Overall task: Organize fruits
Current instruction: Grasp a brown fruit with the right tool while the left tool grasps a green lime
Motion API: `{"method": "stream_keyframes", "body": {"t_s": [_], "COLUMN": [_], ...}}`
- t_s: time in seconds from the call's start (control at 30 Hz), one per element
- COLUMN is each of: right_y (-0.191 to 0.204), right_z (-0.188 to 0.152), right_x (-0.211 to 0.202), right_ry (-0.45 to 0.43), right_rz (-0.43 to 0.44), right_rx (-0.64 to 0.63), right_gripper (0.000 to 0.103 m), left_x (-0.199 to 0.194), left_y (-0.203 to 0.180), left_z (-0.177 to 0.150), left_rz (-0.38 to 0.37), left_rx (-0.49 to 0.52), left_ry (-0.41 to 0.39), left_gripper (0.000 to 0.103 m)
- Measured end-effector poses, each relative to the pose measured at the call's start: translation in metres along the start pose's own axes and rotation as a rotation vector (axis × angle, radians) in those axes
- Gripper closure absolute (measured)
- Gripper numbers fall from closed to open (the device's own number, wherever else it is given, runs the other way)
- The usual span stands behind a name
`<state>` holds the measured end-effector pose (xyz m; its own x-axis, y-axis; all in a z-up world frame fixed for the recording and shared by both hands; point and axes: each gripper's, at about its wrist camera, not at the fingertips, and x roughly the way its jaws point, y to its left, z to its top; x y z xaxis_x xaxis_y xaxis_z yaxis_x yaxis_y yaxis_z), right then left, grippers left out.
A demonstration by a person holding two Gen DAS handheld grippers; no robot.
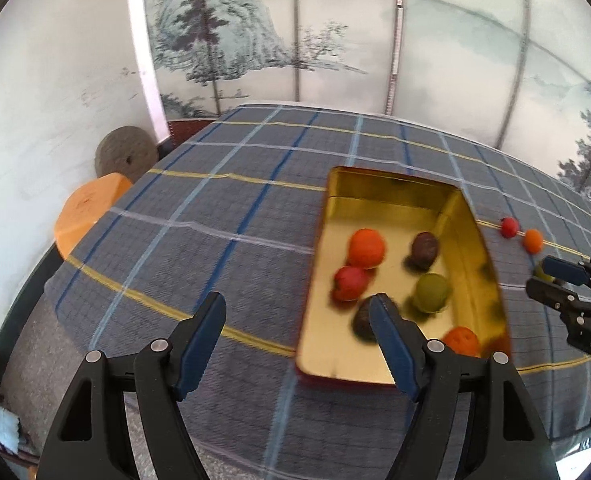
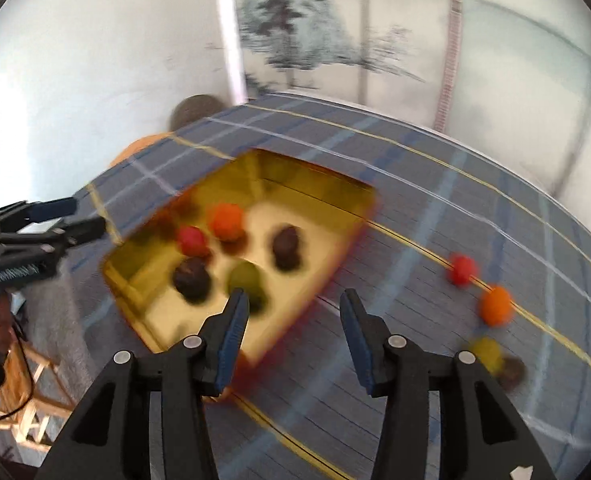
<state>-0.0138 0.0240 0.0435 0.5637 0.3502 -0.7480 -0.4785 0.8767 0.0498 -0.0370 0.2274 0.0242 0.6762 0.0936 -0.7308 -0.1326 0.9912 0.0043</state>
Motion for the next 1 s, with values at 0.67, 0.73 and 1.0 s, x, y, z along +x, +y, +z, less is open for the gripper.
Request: {"method": "stream_keyframes", "body": {"t_s": [0.67, 0.73, 1.0], "right_y": [-0.15, -0.15, -0.153], "right_z": [-0.074, -0.071, -0.072], "right_x": [0.006, 0.012, 0.017], "right_ry": [0.094, 0.093, 0.07], "right_rz": [-0.224, -0.214, -0.184], "right_rx": [0.22, 0.209, 0.204], "right_gripper": [0.058, 0.058, 0.068], "left_x": [0.018, 0.02, 0.033], "left_y": [-0.139, -0.152, -0.2], "left_z": [0.015, 0.015, 0.016], "left_rz": [-0.18, -0.195, -0.243], "left_rx": [0.196, 0.211, 0.268], "left_ry": [0.041, 0.044, 0.057], "left_gripper": [0.028, 0.028, 0.028]}}
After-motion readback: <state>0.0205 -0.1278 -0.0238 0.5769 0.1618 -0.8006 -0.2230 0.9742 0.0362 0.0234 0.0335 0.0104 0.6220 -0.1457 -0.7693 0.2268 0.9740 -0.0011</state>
